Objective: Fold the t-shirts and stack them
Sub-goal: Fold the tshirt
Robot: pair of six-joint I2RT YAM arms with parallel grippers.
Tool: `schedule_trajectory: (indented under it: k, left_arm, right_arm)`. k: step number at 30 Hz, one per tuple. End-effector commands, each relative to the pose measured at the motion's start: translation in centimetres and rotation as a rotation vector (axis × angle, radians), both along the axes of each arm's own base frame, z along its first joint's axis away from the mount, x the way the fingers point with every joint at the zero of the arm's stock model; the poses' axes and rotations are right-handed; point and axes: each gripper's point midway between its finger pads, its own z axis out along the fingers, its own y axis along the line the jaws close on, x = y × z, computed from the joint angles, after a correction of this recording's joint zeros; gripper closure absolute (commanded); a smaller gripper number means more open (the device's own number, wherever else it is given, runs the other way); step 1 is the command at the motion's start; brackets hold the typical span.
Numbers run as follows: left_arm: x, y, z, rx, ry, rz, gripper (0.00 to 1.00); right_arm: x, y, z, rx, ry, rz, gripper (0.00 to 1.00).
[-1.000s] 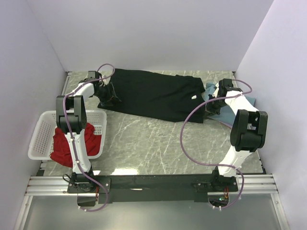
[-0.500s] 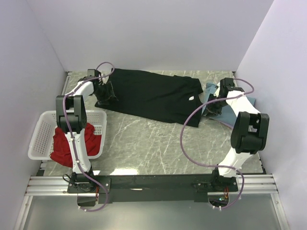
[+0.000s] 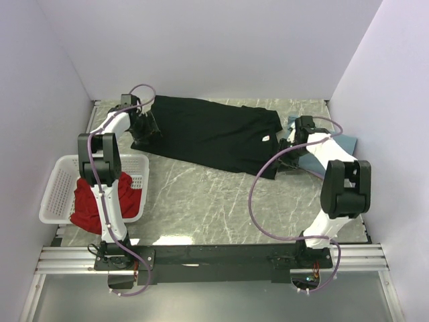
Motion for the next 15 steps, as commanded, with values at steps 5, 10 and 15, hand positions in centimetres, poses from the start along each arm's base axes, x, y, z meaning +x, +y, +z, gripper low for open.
schedule_trajectory:
  k: [5, 10, 15]
  left_arm:
    - [0.7, -2.5, 3.5, -0.138, -0.093, 0.062, 0.26]
    - [0.4, -3.2, 1.1, -0.191, -0.047, 0.095, 0.26]
    - [1.1, -3.0, -0.1, -0.196, -0.043, 0.121, 0.26]
  right_arm:
    - [0.3, 1.4, -2.8, -0.058, 0.045, 0.012, 0.55]
    - [-0.2, 0.4, -4.7, -0.116, 0.109, -0.022, 0.54]
    - [-0.4, 0.1, -5.6, -0.142, 0.135, -0.043, 0.54]
